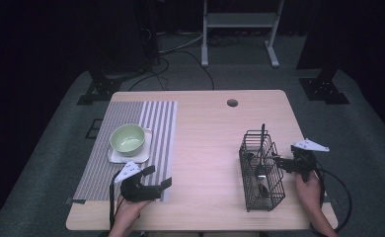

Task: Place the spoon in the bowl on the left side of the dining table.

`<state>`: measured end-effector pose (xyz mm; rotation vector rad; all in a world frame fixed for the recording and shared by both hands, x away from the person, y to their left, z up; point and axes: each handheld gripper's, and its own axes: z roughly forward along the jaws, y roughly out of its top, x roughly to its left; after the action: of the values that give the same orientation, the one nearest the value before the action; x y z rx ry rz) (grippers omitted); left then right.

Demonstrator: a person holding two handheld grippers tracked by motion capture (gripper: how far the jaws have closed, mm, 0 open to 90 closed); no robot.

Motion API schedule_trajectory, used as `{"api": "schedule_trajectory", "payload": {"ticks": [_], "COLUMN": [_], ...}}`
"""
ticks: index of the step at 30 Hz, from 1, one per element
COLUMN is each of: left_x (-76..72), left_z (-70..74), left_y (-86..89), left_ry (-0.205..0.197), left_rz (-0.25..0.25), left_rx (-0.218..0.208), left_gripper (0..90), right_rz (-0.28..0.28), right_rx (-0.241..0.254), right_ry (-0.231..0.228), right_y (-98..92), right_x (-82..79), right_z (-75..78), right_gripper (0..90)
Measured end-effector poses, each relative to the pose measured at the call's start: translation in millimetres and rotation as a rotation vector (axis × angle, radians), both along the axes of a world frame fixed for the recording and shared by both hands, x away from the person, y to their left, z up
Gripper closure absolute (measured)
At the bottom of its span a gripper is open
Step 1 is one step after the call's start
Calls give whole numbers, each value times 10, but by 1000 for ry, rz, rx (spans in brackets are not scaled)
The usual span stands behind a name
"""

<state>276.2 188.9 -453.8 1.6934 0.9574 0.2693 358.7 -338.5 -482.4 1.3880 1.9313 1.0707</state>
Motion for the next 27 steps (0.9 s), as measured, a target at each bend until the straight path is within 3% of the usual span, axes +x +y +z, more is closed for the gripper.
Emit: {"api": "schedule_trajectory", "payload": {"ticks": [9,21,27], "left_x": [-9,-6,25], "left_z": [4,42,103], "left_y": [-109,-232,-368], "left_ry": [0,12,6], "left_rz": [-23,-39,-74], "left_rx": [3,-35,-28], "left_gripper": [102,103,103], "right_rz": [3,0,-4], "right_rx": [5,-3,4], "right_ry": [0,0,4], "right_y": [-2,2,-2], "right_x": [1,3,7], "right_z": [0,0,-1], "right_gripper": [136,136,136]}}
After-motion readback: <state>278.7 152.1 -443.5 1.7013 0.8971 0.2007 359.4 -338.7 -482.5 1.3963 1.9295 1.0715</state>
